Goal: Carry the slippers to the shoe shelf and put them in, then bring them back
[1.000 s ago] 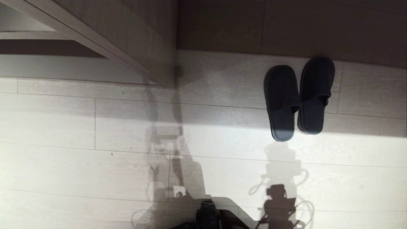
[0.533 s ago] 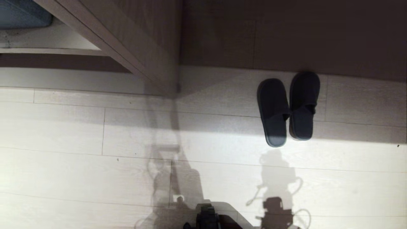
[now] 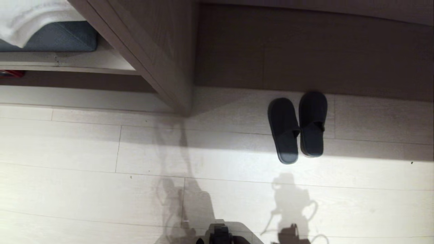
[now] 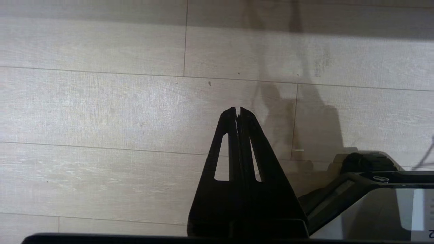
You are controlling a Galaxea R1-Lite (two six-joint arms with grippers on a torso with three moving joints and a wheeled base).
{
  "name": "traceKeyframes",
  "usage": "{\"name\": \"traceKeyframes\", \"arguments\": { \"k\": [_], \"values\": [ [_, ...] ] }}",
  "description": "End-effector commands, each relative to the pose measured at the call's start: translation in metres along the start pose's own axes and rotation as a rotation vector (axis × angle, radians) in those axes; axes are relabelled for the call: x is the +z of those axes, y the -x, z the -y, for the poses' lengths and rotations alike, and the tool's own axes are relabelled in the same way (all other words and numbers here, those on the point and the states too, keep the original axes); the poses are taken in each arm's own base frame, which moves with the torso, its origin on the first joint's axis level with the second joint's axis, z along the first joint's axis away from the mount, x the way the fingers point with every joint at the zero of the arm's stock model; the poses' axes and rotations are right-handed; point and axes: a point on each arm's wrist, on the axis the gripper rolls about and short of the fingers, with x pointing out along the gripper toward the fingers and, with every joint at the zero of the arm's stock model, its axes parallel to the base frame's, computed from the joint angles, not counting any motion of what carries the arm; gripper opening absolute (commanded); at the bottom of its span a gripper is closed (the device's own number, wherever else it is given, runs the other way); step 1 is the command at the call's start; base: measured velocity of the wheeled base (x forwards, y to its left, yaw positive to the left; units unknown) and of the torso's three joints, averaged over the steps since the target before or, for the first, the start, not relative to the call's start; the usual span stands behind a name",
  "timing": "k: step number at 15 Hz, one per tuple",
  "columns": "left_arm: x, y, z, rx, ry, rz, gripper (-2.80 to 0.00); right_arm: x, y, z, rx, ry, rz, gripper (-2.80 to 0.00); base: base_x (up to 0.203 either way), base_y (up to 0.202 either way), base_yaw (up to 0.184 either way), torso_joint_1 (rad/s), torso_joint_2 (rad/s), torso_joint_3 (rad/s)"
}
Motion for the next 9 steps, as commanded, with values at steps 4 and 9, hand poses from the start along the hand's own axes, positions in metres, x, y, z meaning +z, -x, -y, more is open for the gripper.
{"name": "traceKeyframes", "arguments": {
  "k": [4,9],
  "values": [
    [0.0001,-0.0001,0.0000,0.000,0.000,-0.001,-2.80,0.0001,-0.0003,0.0000,0.001,0.000,-0.003,-2.80,0.000,0.000,0.000,0.001,0.00,0.201],
    [0.0001,-0.0001,0.0000,0.000,0.000,-0.001,-2.80,0.0001,-0.0003,0.0000,0.001,0.000,-0.003,-2.80,0.000,0.000,0.000,0.004,0.00,0.199]
  ]
}}
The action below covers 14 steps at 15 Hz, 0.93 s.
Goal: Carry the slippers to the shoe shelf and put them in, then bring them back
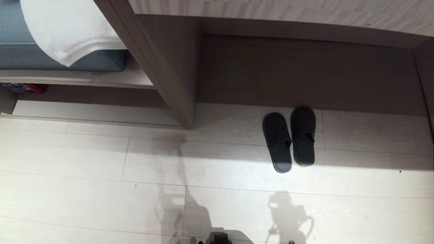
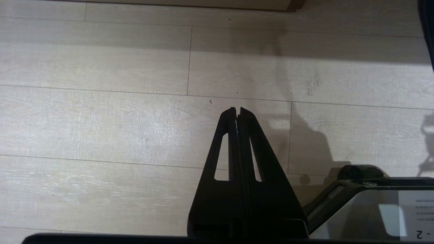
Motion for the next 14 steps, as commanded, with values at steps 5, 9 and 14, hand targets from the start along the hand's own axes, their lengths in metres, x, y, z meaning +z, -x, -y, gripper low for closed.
{"name": "traceKeyframes", "arguments": {
  "k": [5,9,14],
  "values": [
    [0.0001,-0.0001,0.0000,0.000,0.000,0.000,-2.80,0.0001,-0.0002,0.0000,0.001,0.001,-0.002,-2.80,0.000,0.000,0.000,0.001,0.00,0.206],
    [0.0001,-0.0001,0.0000,0.000,0.000,-0.001,-2.80,0.0001,-0.0002,0.0000,0.001,-0.006,-0.002,-2.80,0.000,0.000,0.000,0.000,0.00,0.202],
    [0.0001,-0.0001,0.0000,0.000,0.000,-0.001,-2.80,0.0001,-0.0002,0.0000,0.001,-0.012,-0.002,-2.80,0.000,0.000,0.000,0.003,0.00,0.200]
  ]
}}
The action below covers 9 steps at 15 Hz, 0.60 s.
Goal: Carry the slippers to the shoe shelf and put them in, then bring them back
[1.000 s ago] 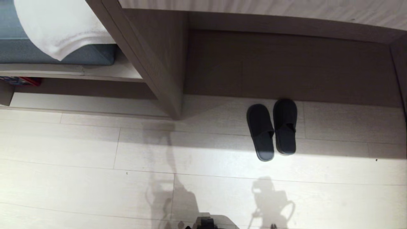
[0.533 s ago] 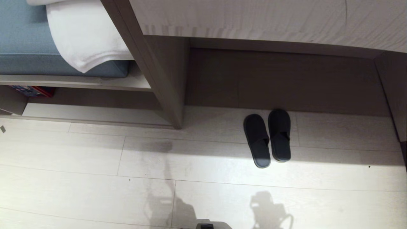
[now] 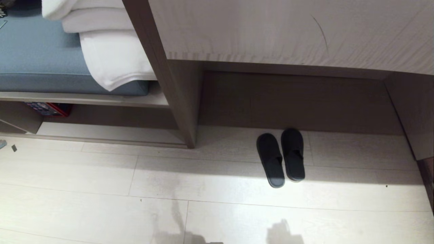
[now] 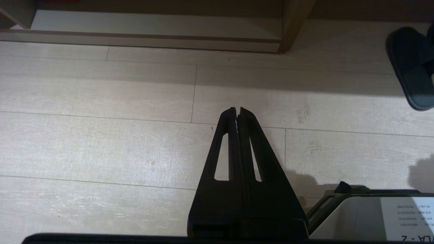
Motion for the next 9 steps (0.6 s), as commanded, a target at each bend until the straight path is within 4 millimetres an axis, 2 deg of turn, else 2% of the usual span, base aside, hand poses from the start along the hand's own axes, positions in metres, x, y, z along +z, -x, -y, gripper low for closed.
{"name": "traceKeyframes", "arguments": {
  "k": [1,9],
  "values": [
    [0.0001,-0.0001,0.0000,0.000,0.000,-0.001,-2.80,0.0001,-0.0001,0.0000,0.001,0.000,-0.001,-2.80,0.000,0.000,0.000,0.004,0.00,0.202],
    [0.0001,-0.0001,0.0000,0.000,0.000,-0.001,-2.80,0.0001,-0.0001,0.0000,0.001,-0.011,-0.001,-2.80,0.000,0.000,0.000,0.002,0.00,0.200]
  ]
}}
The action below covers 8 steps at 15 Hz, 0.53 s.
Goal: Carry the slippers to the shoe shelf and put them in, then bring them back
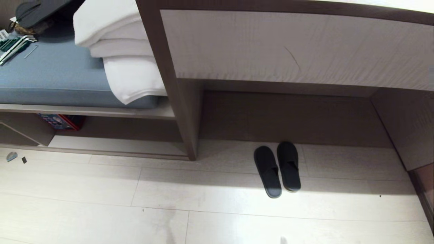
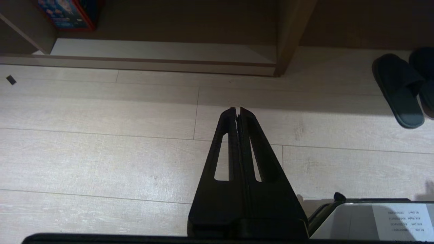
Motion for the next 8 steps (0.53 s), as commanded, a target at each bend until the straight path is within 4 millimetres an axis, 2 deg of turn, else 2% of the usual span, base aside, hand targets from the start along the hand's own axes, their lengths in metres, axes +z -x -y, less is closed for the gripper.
{"name": "traceKeyframes", "arguments": {
  "k": [1,5,8],
  "values": [
    [0.0001,-0.0001,0.0000,0.000,0.001,-0.001,-2.80,-0.0002,-0.0001,0.0000,-0.001,-0.031,-0.003,-2.80,0.000,0.000,0.000,0.002,0.00,0.202],
    [0.0001,-0.0001,0.0000,0.000,0.001,-0.001,-2.80,-0.0006,-0.0002,0.0000,-0.003,-0.042,-0.005,-2.80,0.000,0.000,0.000,0.003,0.00,0.201],
    [0.0001,-0.0001,0.0000,0.000,0.001,-0.001,-2.80,-0.0006,-0.0002,0.0000,-0.001,0.018,-0.004,-2.80,0.000,0.000,0.000,0.004,0.00,0.200]
  ]
}}
